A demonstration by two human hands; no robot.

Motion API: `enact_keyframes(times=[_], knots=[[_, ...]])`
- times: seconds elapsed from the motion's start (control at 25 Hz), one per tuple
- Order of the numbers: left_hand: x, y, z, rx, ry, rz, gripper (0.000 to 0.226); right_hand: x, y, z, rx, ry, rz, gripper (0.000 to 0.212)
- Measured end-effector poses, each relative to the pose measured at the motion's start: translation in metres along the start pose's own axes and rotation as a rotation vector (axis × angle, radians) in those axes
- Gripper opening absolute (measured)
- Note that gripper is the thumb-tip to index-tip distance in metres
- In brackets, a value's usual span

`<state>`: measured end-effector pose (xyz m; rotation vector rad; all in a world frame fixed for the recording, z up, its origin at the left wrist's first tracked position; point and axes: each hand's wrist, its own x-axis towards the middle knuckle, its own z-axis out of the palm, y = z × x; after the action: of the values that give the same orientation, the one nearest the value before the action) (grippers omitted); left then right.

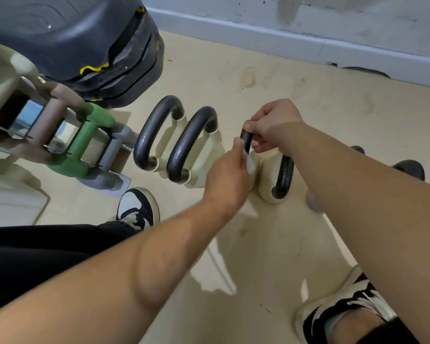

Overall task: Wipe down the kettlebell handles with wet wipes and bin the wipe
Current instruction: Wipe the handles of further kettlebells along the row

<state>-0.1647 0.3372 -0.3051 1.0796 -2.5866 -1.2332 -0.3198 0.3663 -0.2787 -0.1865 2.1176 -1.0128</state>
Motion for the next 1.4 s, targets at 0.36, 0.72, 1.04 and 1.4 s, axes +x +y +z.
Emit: enact_keyframes(times=[0.36, 0.72, 1.04, 1.4], knots=[[0.053, 0.013, 0.021, 0.259, -0.130, -0.114, 0.083, 0.014, -0.019, -0.010, -0.223, -0.092, -0.002, 0.017], [0.013, 0.019, 0.020, 0.644, -0.127, -0.017, 0.090, 0.014, -0.039, -0.028, -0.217, 0.000, -0.194, 0.026], [0.094, 0.039, 0.018, 0.849, -0.239, 0.024, 0.073, 0.015, -0.006, -0.033, -0.209, 0.123, -0.313, 0.018], [0.046, -0.002, 0.018, 0.831, -0.167, 0.425, 0.042, 0.026, 0.044, -0.066, -0.117, 0.047, 0.019, 0.024]])
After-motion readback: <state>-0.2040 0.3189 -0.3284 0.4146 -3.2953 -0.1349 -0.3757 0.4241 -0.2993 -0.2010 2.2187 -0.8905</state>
